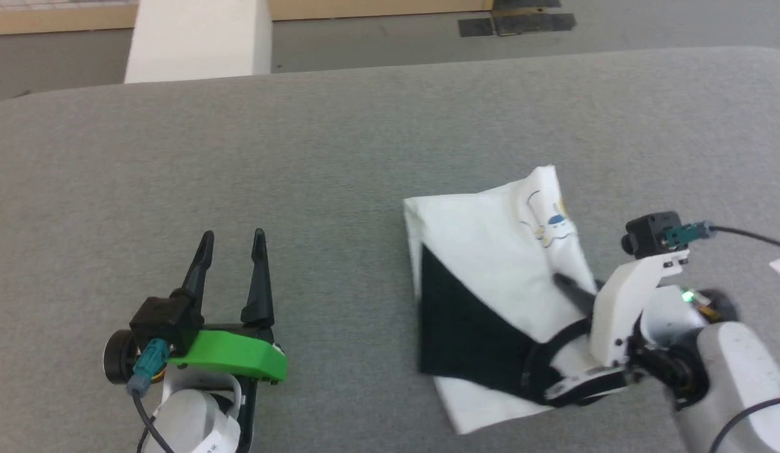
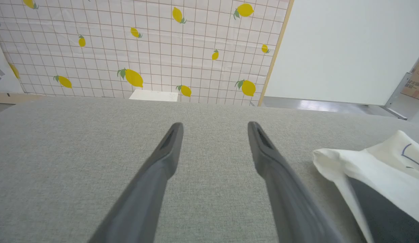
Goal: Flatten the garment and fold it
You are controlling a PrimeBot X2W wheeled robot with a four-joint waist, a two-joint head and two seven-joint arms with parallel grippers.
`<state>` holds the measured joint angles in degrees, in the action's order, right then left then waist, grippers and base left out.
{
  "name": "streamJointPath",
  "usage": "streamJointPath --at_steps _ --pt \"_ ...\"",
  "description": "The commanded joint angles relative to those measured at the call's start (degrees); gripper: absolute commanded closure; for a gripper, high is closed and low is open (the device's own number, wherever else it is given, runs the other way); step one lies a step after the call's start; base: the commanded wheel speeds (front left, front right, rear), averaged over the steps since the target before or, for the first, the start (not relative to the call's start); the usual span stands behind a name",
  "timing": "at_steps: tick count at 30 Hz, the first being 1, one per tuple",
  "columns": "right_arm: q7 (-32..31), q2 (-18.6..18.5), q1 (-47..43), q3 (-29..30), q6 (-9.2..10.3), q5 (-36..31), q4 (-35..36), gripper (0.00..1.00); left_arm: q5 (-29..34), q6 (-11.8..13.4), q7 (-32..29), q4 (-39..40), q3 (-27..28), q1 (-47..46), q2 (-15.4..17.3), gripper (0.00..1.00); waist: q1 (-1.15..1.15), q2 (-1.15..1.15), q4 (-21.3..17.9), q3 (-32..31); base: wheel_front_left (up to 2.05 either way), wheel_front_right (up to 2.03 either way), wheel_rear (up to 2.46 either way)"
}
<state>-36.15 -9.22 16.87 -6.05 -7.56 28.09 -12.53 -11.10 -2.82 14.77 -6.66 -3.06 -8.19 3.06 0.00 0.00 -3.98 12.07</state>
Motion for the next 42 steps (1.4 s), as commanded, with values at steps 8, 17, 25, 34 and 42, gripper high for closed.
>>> streamJointPath --at_steps 8,17,25,34,42 --pt "1.0 -15.4 4.9 -2.4 0.08 -14.8 1.8 1.00 2.8 -0.2 0.2 1.3 -0.5 -3.0 0.3 0.00 0.00 0.00 -9.5 5.3 0.00 0.00 0.00" --pt "13.3 -23.5 13.9 0.0 0.08 -22.1 -10.5 1.00 5.6 -0.3 -1.2 2.8 -1.7 -9.2 3.1 0.00 0.00 0.00 -15.0 13.8 0.00 0.00 0.00" --pt "24.6 -23.3 23.5 9.9 0.08 -28.4 -26.2 1.00 7.4 -0.2 -4.5 6.2 -2.9 -12.8 4.8 0.00 0.00 0.00 -14.6 19.5 0.00 0.00 0.00" --pt "34.5 -21.6 30.0 19.3 0.08 -36.4 -36.6 0.00 7.5 0.2 -5.2 6.8 -3.7 -13.4 5.1 0.00 0.00 0.00 -12.2 20.7 0.00 0.00 0.00" --pt "40.3 -21.1 29.7 23.0 0.08 -39.6 -40.7 0.00 5.1 1.1 -2.4 3.6 -3.3 -11.1 3.6 0.00 0.00 0.00 -9.9 14.4 0.00 0.00 0.00"
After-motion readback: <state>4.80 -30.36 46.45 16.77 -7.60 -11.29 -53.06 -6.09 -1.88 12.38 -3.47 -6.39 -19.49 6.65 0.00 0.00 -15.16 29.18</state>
